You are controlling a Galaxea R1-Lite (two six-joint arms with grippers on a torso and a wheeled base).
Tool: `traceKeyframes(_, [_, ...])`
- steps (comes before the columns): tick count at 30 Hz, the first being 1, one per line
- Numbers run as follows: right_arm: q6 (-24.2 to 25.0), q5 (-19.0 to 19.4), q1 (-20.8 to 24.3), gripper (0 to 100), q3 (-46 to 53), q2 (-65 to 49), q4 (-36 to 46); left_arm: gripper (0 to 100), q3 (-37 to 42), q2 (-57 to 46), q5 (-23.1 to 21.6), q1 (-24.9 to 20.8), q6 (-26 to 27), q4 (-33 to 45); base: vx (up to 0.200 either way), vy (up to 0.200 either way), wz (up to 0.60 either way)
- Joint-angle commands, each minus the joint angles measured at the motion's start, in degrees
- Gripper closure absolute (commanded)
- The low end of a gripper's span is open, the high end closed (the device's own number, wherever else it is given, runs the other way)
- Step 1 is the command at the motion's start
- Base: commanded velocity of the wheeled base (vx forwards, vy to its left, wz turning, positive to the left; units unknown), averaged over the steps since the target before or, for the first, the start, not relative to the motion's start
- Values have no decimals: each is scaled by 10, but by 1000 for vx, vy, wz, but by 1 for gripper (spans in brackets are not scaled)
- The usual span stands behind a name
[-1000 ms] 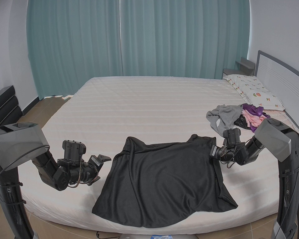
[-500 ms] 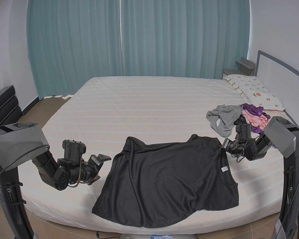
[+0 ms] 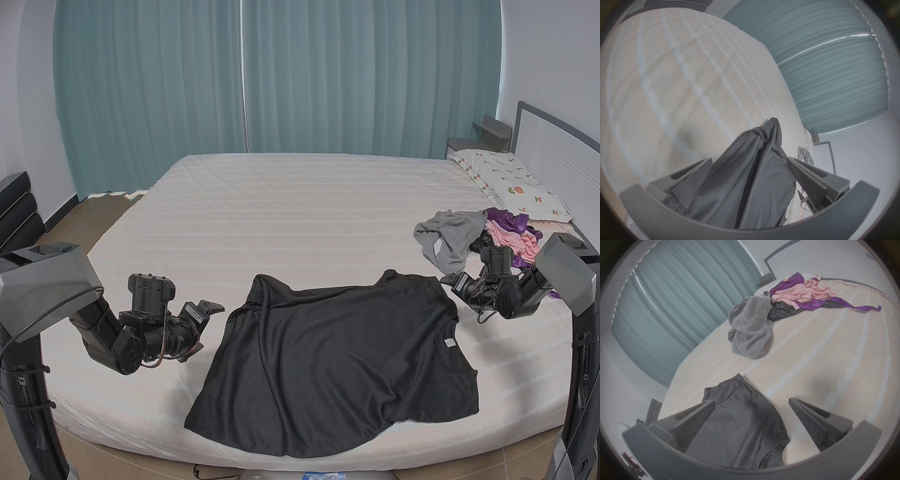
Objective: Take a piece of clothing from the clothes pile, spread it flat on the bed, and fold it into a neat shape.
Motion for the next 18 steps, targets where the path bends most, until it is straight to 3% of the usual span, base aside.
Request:
traceKeyframes(1, [24, 8, 1, 0, 24, -32, 0, 0, -46, 28, 2, 1, 2, 5, 0, 0, 0])
traceKeyframes(7, [67, 33, 3, 0, 64, -61, -1, 0, -155, 83, 6, -6, 8, 19, 0, 0, 0])
traceKeyframes(13, [73, 34, 9, 0, 76, -74, -1, 0, -227, 117, 8, -36, 22, 52, 0, 0, 0])
traceKeyframes(18, [73, 33, 26, 0, 87, -82, -13, 0, -300, 189, 58, -55, 126, 49, 0, 0, 0])
